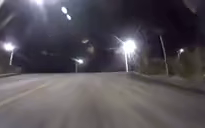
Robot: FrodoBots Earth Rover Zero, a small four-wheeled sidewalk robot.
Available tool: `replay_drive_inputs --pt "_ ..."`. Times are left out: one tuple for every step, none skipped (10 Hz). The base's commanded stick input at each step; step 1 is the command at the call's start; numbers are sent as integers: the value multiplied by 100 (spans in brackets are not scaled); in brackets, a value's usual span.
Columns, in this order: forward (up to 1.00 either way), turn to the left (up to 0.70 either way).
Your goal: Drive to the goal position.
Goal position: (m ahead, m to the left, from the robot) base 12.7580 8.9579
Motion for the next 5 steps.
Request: replay_drive_inputs --pt "85 0" --pt "85 0" --pt "85 0" --pt "85 0" --pt "85 0"
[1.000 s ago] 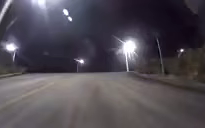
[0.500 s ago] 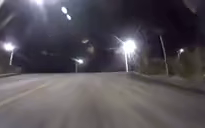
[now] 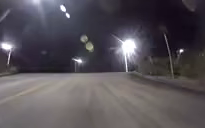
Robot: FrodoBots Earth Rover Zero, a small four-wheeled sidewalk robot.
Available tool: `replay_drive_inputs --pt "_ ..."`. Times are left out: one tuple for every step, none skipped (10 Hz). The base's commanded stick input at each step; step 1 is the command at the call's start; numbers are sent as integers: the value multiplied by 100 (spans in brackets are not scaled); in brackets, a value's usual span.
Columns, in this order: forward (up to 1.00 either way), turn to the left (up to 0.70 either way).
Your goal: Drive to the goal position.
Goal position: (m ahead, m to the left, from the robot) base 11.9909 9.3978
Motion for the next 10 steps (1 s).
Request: replay_drive_inputs --pt "85 0" --pt "85 0" --pt "85 0" --pt "85 0" --pt "85 0" --pt "85 0" --pt "85 0" --pt "85 0" --pt "85 0" --pt "85 0"
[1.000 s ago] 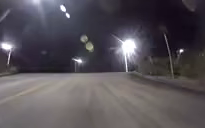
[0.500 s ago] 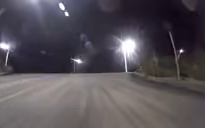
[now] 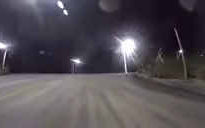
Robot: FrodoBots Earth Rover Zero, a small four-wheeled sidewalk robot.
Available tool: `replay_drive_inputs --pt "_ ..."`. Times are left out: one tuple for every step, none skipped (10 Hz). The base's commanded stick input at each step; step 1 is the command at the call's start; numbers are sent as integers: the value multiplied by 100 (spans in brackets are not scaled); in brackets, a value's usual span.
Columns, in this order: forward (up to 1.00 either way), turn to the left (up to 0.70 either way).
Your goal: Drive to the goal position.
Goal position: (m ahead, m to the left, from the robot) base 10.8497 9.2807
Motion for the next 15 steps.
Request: replay_drive_inputs --pt "85 0" --pt "85 0" --pt "85 0" --pt "85 0" --pt "85 0" --pt "85 0" --pt "85 0" --pt "85 0" --pt "85 0" --pt "85 0" --pt "85 0" --pt "85 0" --pt "85 0" --pt "85 0" --pt "85 0"
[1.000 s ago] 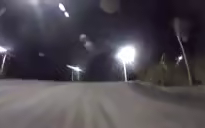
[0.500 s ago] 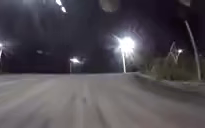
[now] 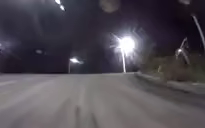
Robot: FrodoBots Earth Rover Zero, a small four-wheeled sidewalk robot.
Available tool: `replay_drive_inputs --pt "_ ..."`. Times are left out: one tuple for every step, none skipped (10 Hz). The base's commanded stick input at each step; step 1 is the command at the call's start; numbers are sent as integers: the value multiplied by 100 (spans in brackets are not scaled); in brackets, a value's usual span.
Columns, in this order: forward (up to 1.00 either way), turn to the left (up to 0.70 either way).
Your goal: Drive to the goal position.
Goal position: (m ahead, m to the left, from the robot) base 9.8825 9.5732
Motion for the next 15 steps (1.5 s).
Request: replay_drive_inputs --pt "85 0" --pt "85 0" --pt "85 0" --pt "85 0" --pt "85 0" --pt "85 0" --pt "85 0" --pt "85 0" --pt "85 0" --pt "85 0" --pt "85 0" --pt "85 0" --pt "85 0" --pt "85 0" --pt "85 0"
